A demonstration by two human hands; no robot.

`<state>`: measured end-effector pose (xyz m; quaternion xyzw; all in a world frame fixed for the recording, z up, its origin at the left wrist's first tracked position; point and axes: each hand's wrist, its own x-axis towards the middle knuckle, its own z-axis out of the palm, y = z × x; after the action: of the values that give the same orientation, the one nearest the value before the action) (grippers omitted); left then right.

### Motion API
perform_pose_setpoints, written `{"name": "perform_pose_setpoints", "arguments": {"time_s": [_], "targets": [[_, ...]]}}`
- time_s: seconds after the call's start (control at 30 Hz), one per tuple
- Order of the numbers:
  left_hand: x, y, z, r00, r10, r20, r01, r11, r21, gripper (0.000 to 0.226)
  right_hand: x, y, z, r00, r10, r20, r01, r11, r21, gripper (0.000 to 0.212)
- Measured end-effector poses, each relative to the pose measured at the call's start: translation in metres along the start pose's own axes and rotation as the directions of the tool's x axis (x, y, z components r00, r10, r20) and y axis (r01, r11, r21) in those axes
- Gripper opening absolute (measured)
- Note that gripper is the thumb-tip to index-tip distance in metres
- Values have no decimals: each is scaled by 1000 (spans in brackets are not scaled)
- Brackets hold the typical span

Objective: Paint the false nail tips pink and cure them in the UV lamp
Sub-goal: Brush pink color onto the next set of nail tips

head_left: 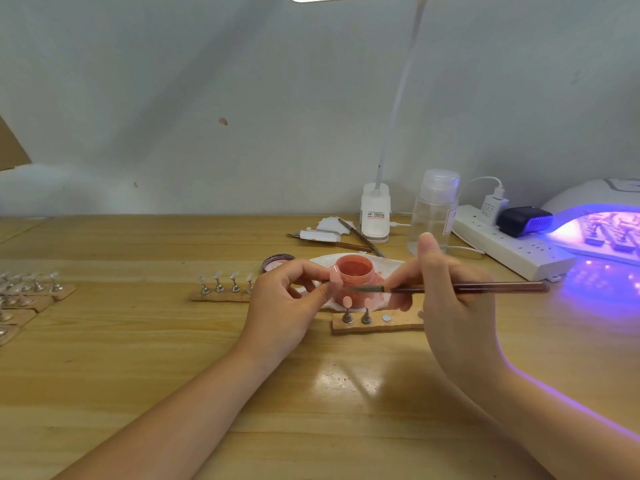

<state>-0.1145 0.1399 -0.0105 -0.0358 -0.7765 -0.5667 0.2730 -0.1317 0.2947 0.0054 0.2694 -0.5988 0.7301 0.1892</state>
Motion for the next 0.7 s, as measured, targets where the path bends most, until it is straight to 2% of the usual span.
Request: {"name": "perform_pose_setpoints", "arguments": {"time_s": [0.13,0.27,0.4,0.57,0.7], "targets": [[0,-1,0,1000,0,4,0,1000,-3,17,1,2,1,999,5,33,-3,999,-47,40],[1,-2,0,1000,-1,11,1,1000,-23,9,-1,0,0,1000,20,8,-20,1000,-21,50],[1,-3,1,1000,-12,8,12,999,-44,4,1,1,1,1000,-11,5,11,1000,-27,40],[1,-4,1,1000,-7,6,7,998,-62,8,-2,2,1,999,33,17,-32,999,-21,50],[1,-4,1,1000,-8,-3,8,998,-68,7,2,1,1,1000,-7,8,7,999,-37,40]]}}
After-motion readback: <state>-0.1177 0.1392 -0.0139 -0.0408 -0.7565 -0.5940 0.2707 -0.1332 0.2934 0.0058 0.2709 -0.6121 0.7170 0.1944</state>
